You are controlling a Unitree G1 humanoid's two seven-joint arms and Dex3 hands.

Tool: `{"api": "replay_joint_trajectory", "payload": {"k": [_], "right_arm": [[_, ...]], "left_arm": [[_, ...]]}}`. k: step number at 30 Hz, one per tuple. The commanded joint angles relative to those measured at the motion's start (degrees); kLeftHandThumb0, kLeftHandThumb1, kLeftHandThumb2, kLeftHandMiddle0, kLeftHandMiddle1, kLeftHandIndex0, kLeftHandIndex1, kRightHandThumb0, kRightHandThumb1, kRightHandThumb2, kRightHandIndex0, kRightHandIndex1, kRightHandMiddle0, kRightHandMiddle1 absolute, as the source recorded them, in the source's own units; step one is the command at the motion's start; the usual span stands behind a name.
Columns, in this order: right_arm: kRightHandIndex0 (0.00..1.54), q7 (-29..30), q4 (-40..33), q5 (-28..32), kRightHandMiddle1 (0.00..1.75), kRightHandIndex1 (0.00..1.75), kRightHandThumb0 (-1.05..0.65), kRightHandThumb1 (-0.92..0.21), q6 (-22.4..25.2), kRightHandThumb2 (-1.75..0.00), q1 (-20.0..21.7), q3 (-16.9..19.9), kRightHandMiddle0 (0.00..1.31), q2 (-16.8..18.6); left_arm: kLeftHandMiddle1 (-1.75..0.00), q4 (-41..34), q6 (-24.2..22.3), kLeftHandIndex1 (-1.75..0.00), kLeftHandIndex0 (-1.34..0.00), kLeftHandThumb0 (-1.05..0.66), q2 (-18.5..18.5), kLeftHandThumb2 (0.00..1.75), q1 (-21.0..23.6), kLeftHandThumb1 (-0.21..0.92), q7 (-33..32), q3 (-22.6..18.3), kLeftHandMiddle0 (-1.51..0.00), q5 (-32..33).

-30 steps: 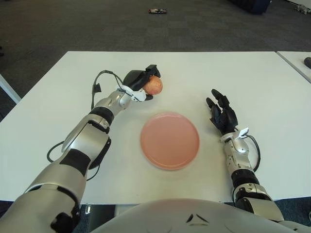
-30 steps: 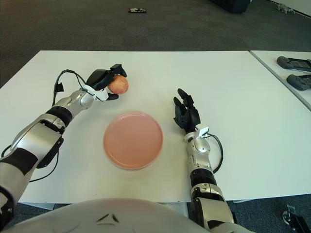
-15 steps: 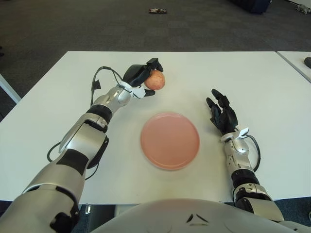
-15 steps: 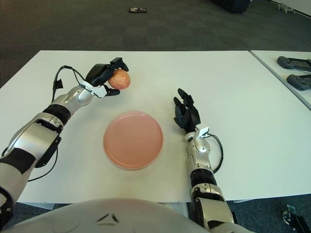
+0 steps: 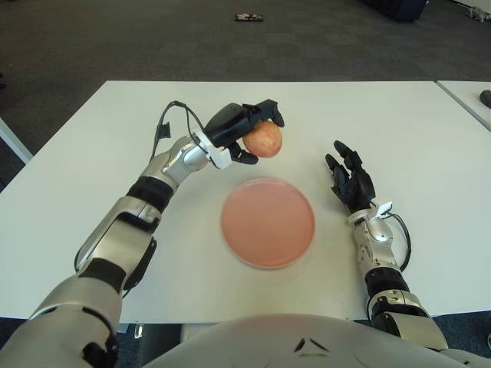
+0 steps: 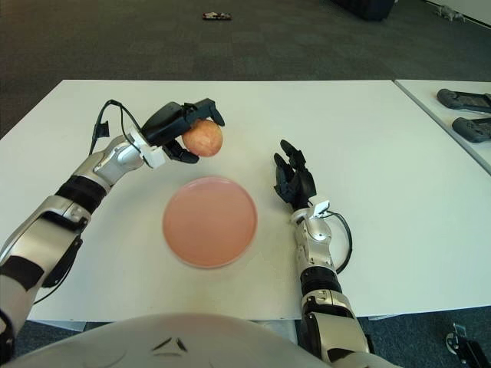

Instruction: Put the apple into the plate.

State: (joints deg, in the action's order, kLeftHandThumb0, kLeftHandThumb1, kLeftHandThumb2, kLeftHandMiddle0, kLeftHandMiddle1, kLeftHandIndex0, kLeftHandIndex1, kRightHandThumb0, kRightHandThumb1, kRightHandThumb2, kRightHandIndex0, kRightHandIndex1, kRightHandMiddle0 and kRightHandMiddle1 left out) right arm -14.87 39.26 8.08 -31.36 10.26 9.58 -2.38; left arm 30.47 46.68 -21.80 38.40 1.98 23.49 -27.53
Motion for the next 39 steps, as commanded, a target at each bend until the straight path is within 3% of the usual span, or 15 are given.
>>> {"api": "replay_joint_trajectory", "payload": {"k": [1,6,14,27,39], "right_arm": [[0.24,0.5,3.3,0.2,0.45,0.01,-0.59,-0.92,1.4,-0.66,-3.6,-0.3,0.0,1.4],[0.24,0.1,3.6,0.6,0.45,0.01,-0.59,-0.92,1.2,-0.66,-3.5,-0.2,0.0,1.4],[0.26,0.2,3.8,0.4,0.46,0.01,-0.58,-0.92,0.6,-0.67,-3.5,-0.1,0.0,1.4],[0.27,-0.7,4.3,1.4,0.48,0.02,-0.56,-0.92,0.2,-0.68,-3.4,0.4,0.0,1.5],[0.27,-0.8,4.1,1.4,0.49,0.01,-0.55,-0.92,0.3,-0.68,-3.5,0.5,0.0,1.5]], "left_arm": [[-1.67,-7.1,-2.0,-1.75,-0.57,0.0,-1.8,1.58,-2.1,0.07,4.8,-0.9,-0.81,2.2],[-1.67,-11.5,-2.0,-1.75,-0.56,0.0,-2.4,1.57,-5.0,0.08,9.3,-0.4,-0.81,2.6],[-1.66,-12.0,2.1,-1.75,-0.55,0.0,-1.9,1.55,-5.8,0.1,13.9,0.5,-0.8,4.9],[-1.65,-10.1,8.7,-1.75,-0.53,0.0,-1.5,1.51,-5.7,0.13,14.2,1.9,-0.79,-0.2],[-1.66,-9.1,9.4,-1.75,-0.52,0.0,-1.3,1.51,-5.9,0.13,13.5,1.7,-0.78,-3.8]]}}
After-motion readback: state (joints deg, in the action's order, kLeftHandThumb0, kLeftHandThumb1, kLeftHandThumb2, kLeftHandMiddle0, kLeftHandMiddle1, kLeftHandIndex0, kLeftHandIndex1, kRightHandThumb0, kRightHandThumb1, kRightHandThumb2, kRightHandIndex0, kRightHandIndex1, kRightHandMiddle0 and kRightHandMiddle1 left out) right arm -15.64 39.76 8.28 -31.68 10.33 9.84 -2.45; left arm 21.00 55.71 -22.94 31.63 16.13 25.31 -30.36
